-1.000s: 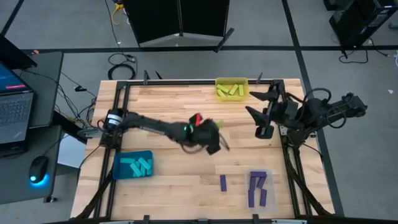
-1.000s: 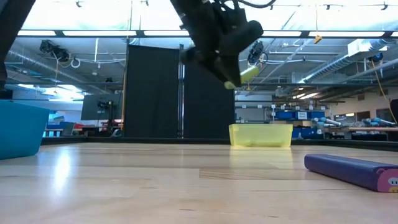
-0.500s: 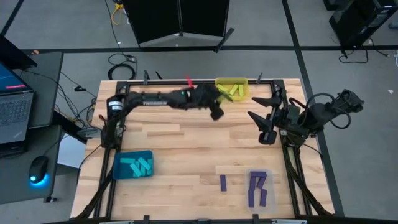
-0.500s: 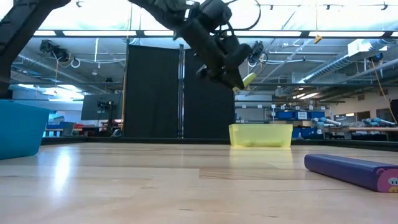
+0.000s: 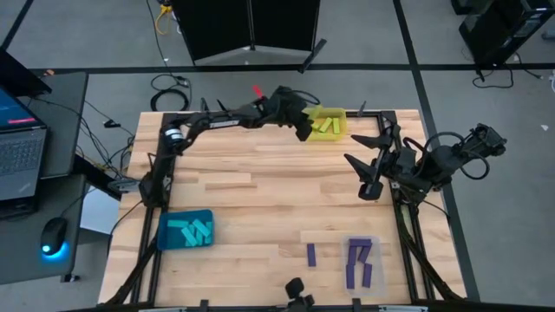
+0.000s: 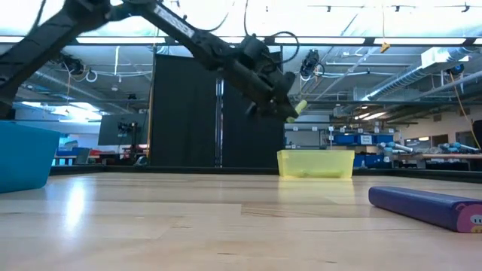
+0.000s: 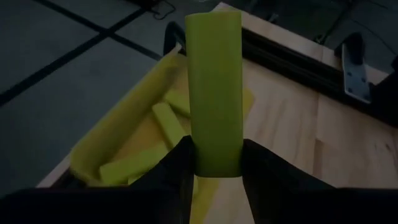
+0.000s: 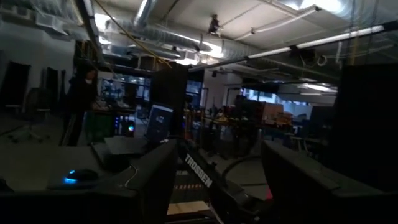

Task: Sort blocks
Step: Put the green block into the yellow bin, then put the purple block into the transparent bin

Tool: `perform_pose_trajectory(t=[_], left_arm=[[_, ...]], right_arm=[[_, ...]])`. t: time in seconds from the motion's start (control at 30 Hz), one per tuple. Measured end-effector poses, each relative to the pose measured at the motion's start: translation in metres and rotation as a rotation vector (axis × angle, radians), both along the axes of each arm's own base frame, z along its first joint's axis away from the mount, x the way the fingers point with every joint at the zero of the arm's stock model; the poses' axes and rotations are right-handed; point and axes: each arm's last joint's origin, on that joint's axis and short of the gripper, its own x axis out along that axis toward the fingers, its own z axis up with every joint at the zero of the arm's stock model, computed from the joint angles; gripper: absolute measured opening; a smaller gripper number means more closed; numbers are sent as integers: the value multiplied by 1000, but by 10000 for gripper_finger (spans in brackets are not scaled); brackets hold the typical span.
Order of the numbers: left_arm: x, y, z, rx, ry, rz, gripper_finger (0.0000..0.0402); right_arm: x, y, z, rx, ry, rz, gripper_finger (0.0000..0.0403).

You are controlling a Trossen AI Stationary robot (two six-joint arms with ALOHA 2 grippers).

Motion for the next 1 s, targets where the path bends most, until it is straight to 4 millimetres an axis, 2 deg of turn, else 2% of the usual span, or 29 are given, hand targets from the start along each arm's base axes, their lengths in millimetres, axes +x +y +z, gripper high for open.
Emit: perform_pose_trajectory(t=[0.2, 0.43, 0.53, 0.8, 0.87, 1.0], left_arm=[[21, 20, -7, -15, -1, -25, 116], [31, 30, -29, -66, 92, 4, 128], [32, 30, -30, -72, 83, 17, 161], [27, 28, -31, -91, 150, 11, 282], [24, 26, -26, -91, 167, -4, 302], [17, 19, 3, -13, 136, -32, 317]], right_arm=[[-1, 1, -1, 31, 7, -27, 242], [-3, 4, -1, 41, 12, -21, 242], [-4, 6, -2, 47, 17, -23, 242], [-2, 14, -7, 56, 60, -58, 242], [0, 17, -10, 50, 89, -69, 242], [5, 21, -22, 64, 170, -132, 242]])
